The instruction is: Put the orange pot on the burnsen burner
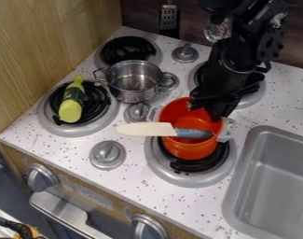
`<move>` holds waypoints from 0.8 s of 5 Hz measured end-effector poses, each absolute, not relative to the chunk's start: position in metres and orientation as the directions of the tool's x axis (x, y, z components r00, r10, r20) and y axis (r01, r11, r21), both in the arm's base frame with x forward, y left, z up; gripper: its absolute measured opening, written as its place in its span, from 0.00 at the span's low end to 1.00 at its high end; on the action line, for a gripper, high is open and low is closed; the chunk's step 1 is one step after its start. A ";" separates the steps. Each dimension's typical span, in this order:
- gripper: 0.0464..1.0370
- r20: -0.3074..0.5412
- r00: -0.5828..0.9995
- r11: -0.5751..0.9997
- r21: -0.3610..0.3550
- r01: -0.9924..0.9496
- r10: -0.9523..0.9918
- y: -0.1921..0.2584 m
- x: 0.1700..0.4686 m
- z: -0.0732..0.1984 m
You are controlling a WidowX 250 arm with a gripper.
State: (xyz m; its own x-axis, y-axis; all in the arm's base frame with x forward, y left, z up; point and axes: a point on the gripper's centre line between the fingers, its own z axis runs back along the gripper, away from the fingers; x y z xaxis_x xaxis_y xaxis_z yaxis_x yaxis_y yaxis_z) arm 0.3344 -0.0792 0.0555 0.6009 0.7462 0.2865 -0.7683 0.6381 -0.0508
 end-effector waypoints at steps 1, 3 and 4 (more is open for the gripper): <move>0.46 0.293 0.582 0.626 -0.082 -0.776 0.759 -0.084 0.338 0.057; 0.96 0.312 0.616 0.664 -0.069 -0.744 0.723 -0.074 0.339 0.077; 0.96 0.258 0.710 0.737 -0.014 -0.675 0.655 -0.061 0.338 0.096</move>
